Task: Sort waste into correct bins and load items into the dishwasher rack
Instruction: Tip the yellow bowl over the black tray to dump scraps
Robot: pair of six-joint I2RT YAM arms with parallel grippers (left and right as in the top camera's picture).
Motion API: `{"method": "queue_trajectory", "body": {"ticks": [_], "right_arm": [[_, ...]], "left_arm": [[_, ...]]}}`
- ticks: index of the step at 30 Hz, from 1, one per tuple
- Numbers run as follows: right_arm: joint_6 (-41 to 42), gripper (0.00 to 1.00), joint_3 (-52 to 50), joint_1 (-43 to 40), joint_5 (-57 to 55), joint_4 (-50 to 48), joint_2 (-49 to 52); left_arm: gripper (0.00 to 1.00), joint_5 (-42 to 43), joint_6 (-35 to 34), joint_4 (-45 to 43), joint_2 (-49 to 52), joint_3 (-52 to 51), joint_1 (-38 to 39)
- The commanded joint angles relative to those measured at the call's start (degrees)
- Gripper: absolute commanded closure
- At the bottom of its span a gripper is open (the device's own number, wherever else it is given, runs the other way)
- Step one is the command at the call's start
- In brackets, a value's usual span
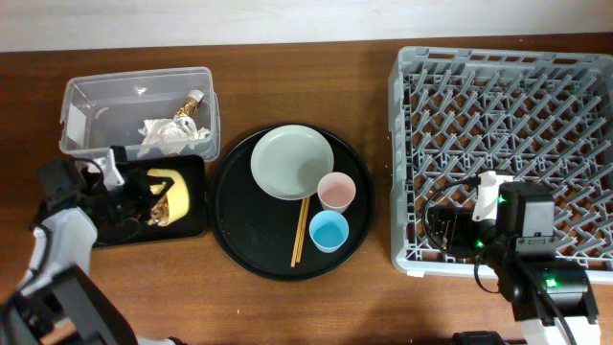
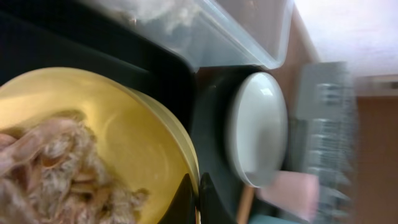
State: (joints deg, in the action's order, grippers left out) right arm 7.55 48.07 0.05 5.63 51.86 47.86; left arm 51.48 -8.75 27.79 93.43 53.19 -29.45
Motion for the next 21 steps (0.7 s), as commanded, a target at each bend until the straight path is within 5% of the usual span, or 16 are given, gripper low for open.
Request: {"method": "queue_trajectory", "body": {"ticks": [1,5,19,21], "right_arm": [[0.04,0.02,1.09,0.31,0.33,-0.15,-0.17],[0.04,0.02,1.09,0.31,0.33,-0.13,-0.17],[0.04,0.02,1.09,0.31,0.31,0.02,-0.17],[0.04,0.02,1.09,0.31,0.31,0.02,-0.17]], "left_arm": [[1.0,21.88,1.6,-1.27,5.27,1.03,-3.72],[1.0,38.75,1.53,-6.29,5.99,1.03,-6.47],[1.0,38.42,-0.13,-6.86,5.99,1.03,-8.22],[1.0,32.46,-1.86,-7.17,5.99,1.03,-8.22]]}}
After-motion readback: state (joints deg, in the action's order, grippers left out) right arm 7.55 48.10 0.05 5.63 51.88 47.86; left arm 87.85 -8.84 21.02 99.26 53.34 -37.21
